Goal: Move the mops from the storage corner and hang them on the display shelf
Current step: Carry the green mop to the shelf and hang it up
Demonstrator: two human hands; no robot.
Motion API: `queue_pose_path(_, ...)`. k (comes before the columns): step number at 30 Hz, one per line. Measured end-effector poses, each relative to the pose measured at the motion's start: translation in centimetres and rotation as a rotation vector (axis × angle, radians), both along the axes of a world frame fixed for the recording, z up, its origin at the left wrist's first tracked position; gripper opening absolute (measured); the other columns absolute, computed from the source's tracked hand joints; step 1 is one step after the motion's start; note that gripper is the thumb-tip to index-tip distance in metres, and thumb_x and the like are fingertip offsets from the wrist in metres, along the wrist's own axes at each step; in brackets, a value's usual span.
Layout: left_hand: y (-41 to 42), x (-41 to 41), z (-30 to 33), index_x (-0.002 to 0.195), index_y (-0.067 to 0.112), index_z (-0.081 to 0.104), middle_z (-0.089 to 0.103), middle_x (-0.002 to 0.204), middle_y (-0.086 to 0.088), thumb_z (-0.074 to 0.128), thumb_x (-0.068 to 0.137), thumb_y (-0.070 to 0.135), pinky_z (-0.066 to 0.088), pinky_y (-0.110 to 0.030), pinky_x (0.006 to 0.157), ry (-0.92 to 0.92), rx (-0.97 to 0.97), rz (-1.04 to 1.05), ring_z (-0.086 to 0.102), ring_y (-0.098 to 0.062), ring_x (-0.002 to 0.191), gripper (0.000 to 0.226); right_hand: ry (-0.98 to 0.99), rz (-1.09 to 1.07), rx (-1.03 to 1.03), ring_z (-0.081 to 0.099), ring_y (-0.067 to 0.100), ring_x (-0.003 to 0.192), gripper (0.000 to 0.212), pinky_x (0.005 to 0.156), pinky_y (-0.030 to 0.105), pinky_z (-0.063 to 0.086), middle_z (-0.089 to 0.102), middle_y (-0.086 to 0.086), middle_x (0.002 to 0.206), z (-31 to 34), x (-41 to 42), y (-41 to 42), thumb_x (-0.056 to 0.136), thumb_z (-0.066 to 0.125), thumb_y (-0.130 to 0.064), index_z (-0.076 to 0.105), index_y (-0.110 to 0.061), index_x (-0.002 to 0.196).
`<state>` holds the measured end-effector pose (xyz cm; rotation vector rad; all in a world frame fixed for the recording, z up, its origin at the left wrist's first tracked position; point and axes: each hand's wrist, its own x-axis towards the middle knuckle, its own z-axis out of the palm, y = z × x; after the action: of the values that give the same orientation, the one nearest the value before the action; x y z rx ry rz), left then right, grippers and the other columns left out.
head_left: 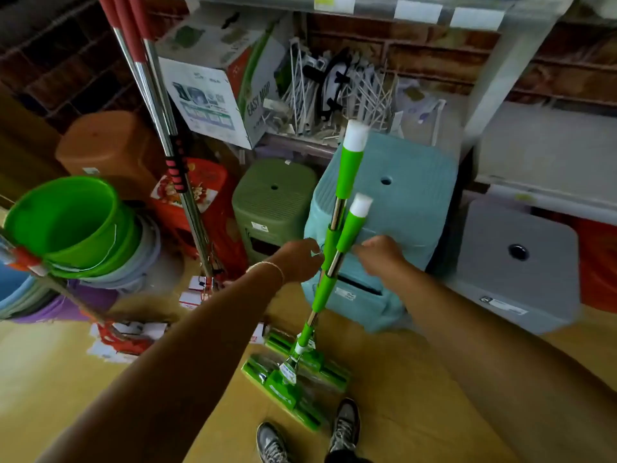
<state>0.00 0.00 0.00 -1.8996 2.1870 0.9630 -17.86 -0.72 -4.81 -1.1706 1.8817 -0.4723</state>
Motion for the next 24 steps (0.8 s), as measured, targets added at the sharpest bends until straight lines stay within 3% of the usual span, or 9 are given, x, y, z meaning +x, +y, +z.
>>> queue_pose_path(2,-0.2,0.3,-0.8,0.123,0.009,0.059,0.061,0.097,0.006,0.045,0.099,0.026,0.046,-0.033,0.093,-0.015,0.051,-0.007,0.052,-0.008,0.079,0.033,-0.082,-0.014,0.079,0.054,0.025,0.062,0.029,0.065,0.037,0.049,0.056,0.01,0.067,-0.4,0.7,-0.4,0.078,0.066,-0.037,0.054,-0.015,0.065)
queue_pose_path(3,-0.4,0.7,-2.2,0.116,0.005,0.061,0.06,0.093,0.004,0.04,0.099,0.018,0.05,-0.034,0.091,0.018,0.047,-0.019,0.056,-0.01,0.081,0.03,-0.141,-0.023,0.119,0.055,0.024,0.061,0.024,0.064,0.036,0.049,0.057,0.01,0.069,-0.7,1.2,-0.5,0.082,0.067,-0.032,0.056,-0.014,0.071)
queue_pose_path(5,0.2,1.5,-3.7,0.104,-0.004,0.063,0.066,0.1,-0.015,0.033,0.095,0.003,0.056,-0.042,0.084,-0.1,0.055,-0.261,0.066,-0.032,0.096,0.033,-0.218,-0.054,0.136,0.059,0.025,0.068,0.014,0.065,0.034,0.049,0.061,0.011,0.079,-1.2,2.3,-0.7,0.084,0.068,-0.026,0.061,-0.014,0.086)
queue_pose_path(6,0.4,1.8,-3.6,0.107,-0.006,0.062,0.064,0.11,-0.021,0.03,0.095,0.0,0.054,-0.045,0.088,-0.204,0.106,-0.295,0.062,-0.037,0.107,0.035,-0.229,-0.072,0.123,0.062,0.028,0.074,0.018,0.066,0.033,0.048,0.066,0.012,0.086,-1.3,2.7,-0.8,0.084,0.069,-0.028,0.063,-0.014,0.094)
queue_pose_path(9,1.7,2.0,-2.9,0.119,-0.005,0.056,0.057,0.127,-0.02,0.015,0.095,-0.002,0.044,-0.044,0.1,-0.261,0.111,-0.244,0.053,-0.035,0.122,0.047,-0.142,-0.126,0.045,0.068,0.033,0.099,0.031,0.071,0.031,0.048,0.071,0.015,0.109,-1.1,3.4,-1.2,0.086,0.07,-0.034,0.068,-0.011,0.107)
queue_pose_path(11,2.0,2.6,-3.7,0.117,-0.004,0.056,0.058,0.127,-0.018,0.022,0.098,-0.003,0.045,-0.043,0.098,-0.29,0.173,-0.148,0.054,-0.034,0.12,0.039,-0.05,-0.11,-0.006,0.066,0.034,0.108,0.039,0.078,0.033,0.048,0.07,0.016,0.115,-0.7,3.7,-0.8,0.089,0.069,-0.036,0.068,-0.005,0.111)
queue_pose_path(15,3.7,2.3,-4.4,0.121,-0.002,0.056,0.057,0.128,-0.018,0.031,0.1,0.0,0.045,-0.042,0.094,-0.232,0.245,-0.031,0.052,-0.034,0.122,0.033,-0.026,-0.045,-0.091,0.067,0.032,0.103,0.04,0.079,0.032,0.046,0.074,0.011,0.103,-1.3,3.6,2.0,0.085,0.072,-0.045,0.07,-0.008,0.098)
queue_pose_path(19,6.1,1.2,-6.2,0.133,0.007,0.054,0.057,0.134,-0.013,0.047,0.1,0.022,0.044,-0.034,0.1,-0.219,0.253,0.01,0.054,-0.029,0.123,0.037,-0.059,0.045,-0.133,0.068,0.024,0.093,0.034,0.064,0.021,0.032,0.075,0.005,0.092,-0.7,3.7,5.4,0.083,0.075,-0.045,0.07,-0.012,0.089)
queue_pose_path(24,8.5,2.2,-9.8,0.124,0.012,0.055,0.064,0.118,-0.012,0.058,0.085,0.031,0.053,-0.038,0.09,-0.119,0.209,0.077,0.063,-0.031,0.108,0.044,-0.076,0.185,-0.18,0.068,0.021,0.079,0.037,0.059,0.022,0.033,0.073,0.004,0.078,0.1,5.3,8.4,0.08,0.077,-0.047,0.069,-0.011,0.084)
